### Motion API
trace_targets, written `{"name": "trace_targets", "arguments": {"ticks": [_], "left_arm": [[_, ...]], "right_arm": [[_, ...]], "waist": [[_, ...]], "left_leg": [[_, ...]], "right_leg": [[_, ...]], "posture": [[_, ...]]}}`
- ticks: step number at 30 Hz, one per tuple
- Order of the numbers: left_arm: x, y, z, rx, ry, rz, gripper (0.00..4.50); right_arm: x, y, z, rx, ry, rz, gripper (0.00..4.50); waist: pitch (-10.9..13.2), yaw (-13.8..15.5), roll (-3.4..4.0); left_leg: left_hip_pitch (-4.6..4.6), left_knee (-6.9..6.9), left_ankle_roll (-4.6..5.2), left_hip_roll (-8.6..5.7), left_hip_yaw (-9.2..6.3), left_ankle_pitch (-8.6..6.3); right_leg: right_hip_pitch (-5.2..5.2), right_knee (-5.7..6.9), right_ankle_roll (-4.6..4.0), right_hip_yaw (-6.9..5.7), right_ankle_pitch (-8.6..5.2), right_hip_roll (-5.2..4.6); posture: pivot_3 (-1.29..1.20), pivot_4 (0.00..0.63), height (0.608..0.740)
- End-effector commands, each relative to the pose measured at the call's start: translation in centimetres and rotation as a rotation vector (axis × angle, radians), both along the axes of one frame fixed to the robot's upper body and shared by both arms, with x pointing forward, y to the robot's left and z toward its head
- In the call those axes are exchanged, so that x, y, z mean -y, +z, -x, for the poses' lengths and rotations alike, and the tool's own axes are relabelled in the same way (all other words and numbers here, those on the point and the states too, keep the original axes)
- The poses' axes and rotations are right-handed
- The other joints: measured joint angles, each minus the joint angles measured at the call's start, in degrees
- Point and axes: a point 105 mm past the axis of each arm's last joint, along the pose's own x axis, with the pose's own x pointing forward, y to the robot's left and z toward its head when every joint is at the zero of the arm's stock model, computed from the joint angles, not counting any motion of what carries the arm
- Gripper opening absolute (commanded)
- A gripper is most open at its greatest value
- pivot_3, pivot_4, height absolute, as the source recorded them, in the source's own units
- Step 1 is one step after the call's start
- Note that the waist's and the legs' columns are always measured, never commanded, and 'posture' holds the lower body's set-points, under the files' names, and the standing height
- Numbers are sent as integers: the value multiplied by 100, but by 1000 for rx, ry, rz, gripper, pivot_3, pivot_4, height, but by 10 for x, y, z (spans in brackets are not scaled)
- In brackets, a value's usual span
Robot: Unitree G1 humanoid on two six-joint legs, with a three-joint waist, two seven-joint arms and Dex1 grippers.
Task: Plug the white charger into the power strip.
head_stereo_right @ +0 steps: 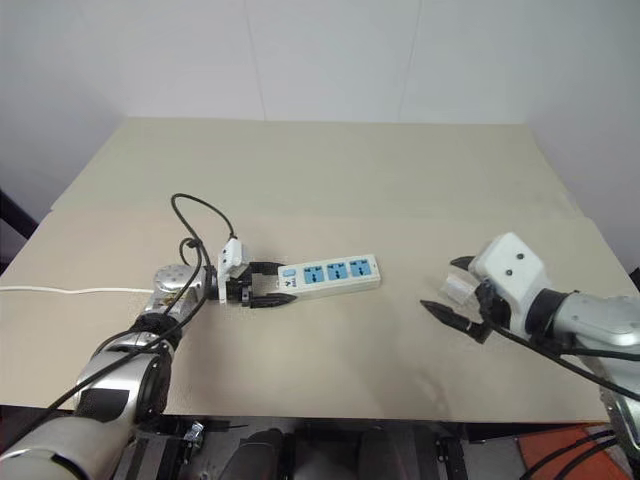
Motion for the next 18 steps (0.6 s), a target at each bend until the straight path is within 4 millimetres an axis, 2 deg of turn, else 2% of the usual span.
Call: {"name": "trace_targets", "arguments": {"ticks": [1, 4, 8, 11, 18], "left_arm": [[0, 0, 4, -17, 26, 87, 3651], [2, -3, 10, -3, 10, 80, 4475], [-2, -1, 10, 37, 27, 89, 4475], [-6, -3, 18, 8, -41, 90, 4475], [-3, 2, 13, -3, -48, 144, 4475]], "right_arm": [[-6, 7, -5, 40, 43, 7, 4500], [-10, 8, -11, 32, 70, 1, 4500], [-14, 13, -12, 34, 107, -4, 4500], [-14, 13, -14, 40, 106, 2, 4500], [-12, 11, -15, 53, 91, 19, 4500]], "waist": [[-1, -15, 1], [-1, -35, 1], [-1, -18, 1], [-1, -20, 1], [-1, -31, 2]], "left_leg": [[2, 0, 0, 0, -2, 0], [11, 0, 0, 2, -5, 0], [9, 0, 0, -1, -5, 0], [6, 0, 0, -1, -5, 0], [9, 0, 0, -2, -3, 0]], "right_leg": [[1, 1, 0, 1, 0, 1], [8, 0, 0, 2, 0, 0], [9, -1, 0, -2, 0, 1], [7, -3, 0, -1, 0, -1], [8, -1, 0, -1, 0, 1]], "posture": [[0, 150, 740], [0, 150, 740], [0, 150, 740], [0, 150, 740], [0, 150, 740]]}}
